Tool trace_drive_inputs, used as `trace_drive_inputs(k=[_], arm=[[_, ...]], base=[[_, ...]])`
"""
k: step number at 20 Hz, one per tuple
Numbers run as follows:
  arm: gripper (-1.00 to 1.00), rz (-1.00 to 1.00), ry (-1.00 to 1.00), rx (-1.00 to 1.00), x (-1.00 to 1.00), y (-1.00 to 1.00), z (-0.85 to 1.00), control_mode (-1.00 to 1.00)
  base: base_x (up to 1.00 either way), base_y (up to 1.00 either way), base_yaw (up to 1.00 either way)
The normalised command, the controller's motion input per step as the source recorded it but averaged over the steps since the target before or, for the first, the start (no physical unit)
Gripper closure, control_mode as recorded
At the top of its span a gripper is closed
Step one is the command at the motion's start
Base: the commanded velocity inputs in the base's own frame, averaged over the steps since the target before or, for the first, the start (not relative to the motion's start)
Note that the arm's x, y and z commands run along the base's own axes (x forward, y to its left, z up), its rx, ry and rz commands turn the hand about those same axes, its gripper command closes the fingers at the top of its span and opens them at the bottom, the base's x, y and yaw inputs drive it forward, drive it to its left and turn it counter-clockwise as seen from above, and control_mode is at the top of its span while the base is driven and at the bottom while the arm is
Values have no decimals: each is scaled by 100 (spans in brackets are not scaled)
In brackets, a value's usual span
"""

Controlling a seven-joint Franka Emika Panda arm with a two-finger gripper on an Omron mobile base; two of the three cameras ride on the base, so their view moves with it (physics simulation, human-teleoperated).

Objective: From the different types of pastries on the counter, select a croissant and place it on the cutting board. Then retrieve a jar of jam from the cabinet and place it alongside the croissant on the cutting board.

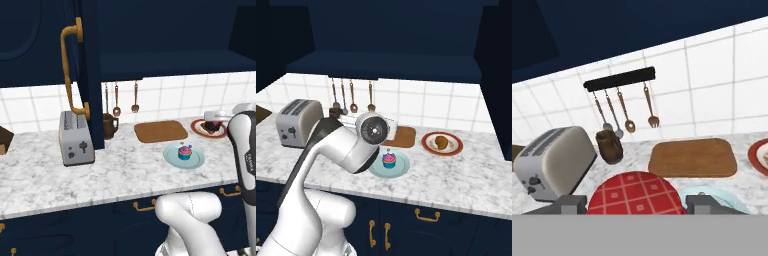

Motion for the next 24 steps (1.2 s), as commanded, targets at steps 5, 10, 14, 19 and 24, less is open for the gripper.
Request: trace_drive_inputs(k=[5, 10, 14, 19, 24], arm=[[100, 12, 0, 0, 71, 0, -20, -100], [100, 13, 0, 0, 60, 0, -16, -100], [100, 11, 3, 0, 61, 0, -27, -100], [100, 11, 7, 0, 62, 0, -4, -100], [100, 11, 0, 0, 70, -8, 0, -100]], base=[[0, 0, 0], [0, 0, 0], [0, 0, 0], [0, 0, 0], [0, 0, 0]])
